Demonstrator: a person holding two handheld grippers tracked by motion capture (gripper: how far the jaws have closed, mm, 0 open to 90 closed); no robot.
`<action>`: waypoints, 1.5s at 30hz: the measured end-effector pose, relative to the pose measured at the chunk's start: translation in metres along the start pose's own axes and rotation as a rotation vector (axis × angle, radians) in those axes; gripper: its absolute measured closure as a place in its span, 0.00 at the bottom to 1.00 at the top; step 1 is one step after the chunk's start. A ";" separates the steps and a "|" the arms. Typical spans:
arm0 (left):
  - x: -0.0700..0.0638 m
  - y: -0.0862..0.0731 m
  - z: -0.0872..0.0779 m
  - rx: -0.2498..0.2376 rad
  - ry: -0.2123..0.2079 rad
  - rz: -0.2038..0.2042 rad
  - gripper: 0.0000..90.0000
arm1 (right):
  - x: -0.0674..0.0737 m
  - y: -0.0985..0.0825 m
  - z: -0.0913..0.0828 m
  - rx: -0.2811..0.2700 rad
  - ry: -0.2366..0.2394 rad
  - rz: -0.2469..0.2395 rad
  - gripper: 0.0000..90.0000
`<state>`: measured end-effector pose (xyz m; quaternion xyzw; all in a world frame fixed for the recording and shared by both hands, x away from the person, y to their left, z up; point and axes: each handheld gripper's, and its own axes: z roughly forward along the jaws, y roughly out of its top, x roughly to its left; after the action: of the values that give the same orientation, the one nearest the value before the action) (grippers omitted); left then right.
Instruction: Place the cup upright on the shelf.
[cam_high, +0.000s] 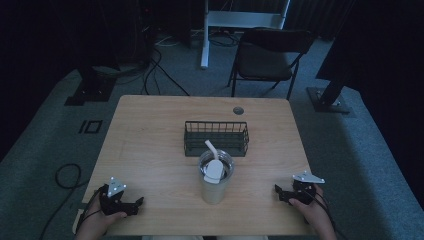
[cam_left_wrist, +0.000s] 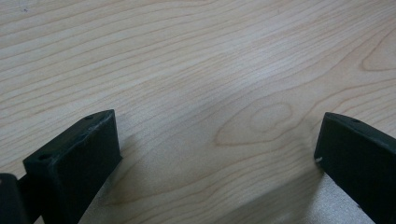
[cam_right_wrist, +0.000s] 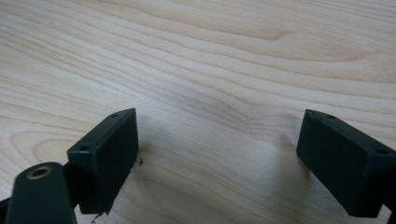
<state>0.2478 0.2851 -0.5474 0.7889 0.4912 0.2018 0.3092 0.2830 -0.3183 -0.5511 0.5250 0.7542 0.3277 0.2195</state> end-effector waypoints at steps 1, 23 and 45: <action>0.000 0.000 0.000 0.000 0.000 0.000 0.00 | 0.000 0.000 0.000 0.000 0.000 0.000 0.14; -0.002 -0.003 -0.003 0.001 -0.020 0.022 0.00 | 0.000 -0.002 -0.002 0.001 0.002 -0.001 0.14; -0.017 0.006 -0.004 -0.071 -0.099 0.112 0.01 | 0.012 0.005 -0.003 -0.045 0.047 0.026 0.15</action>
<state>0.2415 0.2688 -0.5401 0.8127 0.4231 0.1970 0.3490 0.2801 -0.3069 -0.5449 0.5218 0.7446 0.3598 0.2093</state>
